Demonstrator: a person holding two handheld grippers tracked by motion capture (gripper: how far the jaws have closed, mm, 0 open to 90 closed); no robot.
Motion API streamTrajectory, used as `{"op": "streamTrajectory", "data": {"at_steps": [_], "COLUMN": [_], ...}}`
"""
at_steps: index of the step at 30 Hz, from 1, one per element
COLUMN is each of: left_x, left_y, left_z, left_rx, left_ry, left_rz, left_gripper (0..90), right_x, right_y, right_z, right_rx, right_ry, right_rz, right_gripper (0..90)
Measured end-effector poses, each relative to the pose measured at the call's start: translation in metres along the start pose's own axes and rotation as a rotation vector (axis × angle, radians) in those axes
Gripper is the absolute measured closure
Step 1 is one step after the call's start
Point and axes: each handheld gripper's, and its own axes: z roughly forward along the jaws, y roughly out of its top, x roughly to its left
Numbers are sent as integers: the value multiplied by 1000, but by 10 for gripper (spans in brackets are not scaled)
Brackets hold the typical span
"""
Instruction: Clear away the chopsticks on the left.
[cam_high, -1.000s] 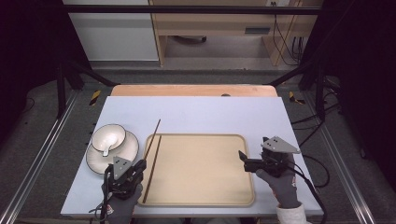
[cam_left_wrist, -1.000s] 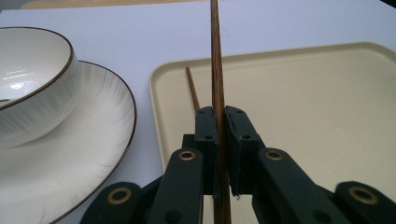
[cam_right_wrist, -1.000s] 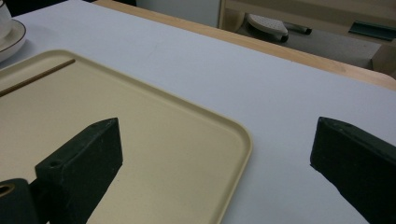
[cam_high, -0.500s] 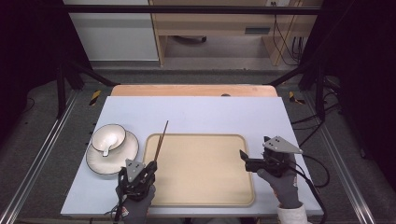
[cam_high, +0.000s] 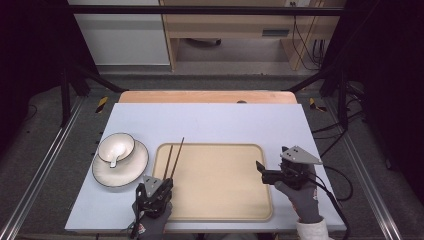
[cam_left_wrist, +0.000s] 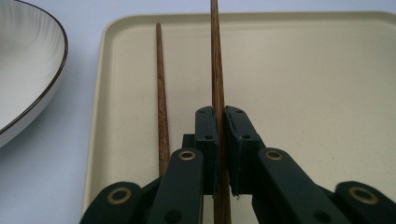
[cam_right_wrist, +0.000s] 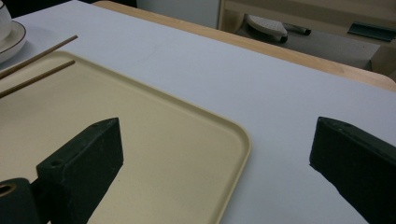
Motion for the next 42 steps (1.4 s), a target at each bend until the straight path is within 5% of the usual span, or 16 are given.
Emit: {"op": "streamTrajectory", "data": {"at_steps": [24,42], "left_x": [-2,-3], "left_y": [-6,-3], "left_z": [7,6], "left_rx": [97,96], "left_ry": [41,14], "left_rz": [16,33], "left_gripper": [835,764], "right_x": [1,0], "right_y": [-1,-1], "right_z": [2,1], "right_rx": [10,8], "right_ry": [-1,1], "right_rz": [-4,-1], "right_gripper": [27,26]}}
